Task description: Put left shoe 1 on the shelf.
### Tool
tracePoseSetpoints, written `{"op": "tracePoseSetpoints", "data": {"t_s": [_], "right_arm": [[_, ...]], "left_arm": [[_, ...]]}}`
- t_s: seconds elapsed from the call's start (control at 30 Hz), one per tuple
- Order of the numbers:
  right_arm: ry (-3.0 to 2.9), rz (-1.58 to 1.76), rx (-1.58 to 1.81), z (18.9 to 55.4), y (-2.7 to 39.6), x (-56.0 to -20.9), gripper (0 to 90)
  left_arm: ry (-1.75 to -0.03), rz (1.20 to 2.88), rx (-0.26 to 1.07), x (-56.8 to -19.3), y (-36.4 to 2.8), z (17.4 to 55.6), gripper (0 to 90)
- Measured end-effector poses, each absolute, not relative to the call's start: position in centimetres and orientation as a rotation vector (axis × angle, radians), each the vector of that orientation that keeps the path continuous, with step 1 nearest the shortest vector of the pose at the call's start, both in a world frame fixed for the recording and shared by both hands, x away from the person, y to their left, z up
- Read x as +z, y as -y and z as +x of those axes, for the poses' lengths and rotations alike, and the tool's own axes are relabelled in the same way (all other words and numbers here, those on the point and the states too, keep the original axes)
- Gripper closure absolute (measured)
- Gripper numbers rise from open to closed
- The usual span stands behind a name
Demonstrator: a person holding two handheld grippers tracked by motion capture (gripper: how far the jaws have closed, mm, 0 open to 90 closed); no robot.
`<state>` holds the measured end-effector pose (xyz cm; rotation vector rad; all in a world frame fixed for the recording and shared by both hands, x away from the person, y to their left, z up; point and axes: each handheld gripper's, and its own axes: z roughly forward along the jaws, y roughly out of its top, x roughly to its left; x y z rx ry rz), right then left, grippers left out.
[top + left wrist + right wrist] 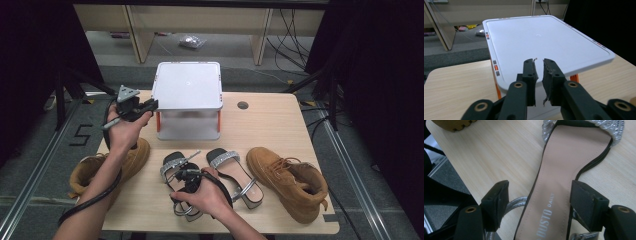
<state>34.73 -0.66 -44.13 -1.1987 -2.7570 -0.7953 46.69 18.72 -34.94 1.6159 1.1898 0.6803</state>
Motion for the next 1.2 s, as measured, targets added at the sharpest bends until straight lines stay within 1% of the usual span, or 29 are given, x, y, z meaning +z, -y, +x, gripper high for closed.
{"op": "tracePoseSetpoints", "data": {"t_s": [0.03,0.1,0.23,0.3,0.6,0.67,0.83,1.03,1.2], "right_arm": [[2.774,-1.184,-0.779,34.8,0.5,-44.2,30.2],[2.788,-1.172,-0.756,34.7,0.2,-44.3,28.0],[2.812,-1.125,-0.73,34.7,-0.2,-44.6,26.2],[2.807,-1.131,-0.69,34.7,-0.6,-44.9,23.2],[2.87,-1.178,-0.659,35.3,-0.9,-45.0,21.9],[2.831,-1.219,-0.59,35.4,-1.2,-45.5,21.1],[2.834,-1.222,-0.55,35.9,-1.6,-46.5,17.7],[2.834,-1.232,-0.483,36.5,-2.0,-47.3,16.5],[2.867,-1.203,-0.406,37.0,-2.8,-47.7,20.9]], "left_arm": [[-1.204,1.62,0.685,-35.1,-18.3,47.7,82.1],[-1.209,1.617,0.682,-35.2,-18.1,48.1,83.6],[-1.196,1.628,0.74,-35.7,-17.6,49.4,85.0],[-1.189,1.635,0.758,-35.9,-17.6,49.8,85.4],[-1.175,1.654,0.747,-36.9,-17.3,50.8,85.4],[-1.176,1.657,0.748,-37.1,-17.4,51.0,85.4],[-1.177,1.662,0.745,-37.5,-17.2,51.3,85.6],[-1.181,1.682,0.73,-37.9,-17.2,51.4,85.4],[-1.202,1.681,0.721,-38.4,-17.3,51.6,85.4]]}}
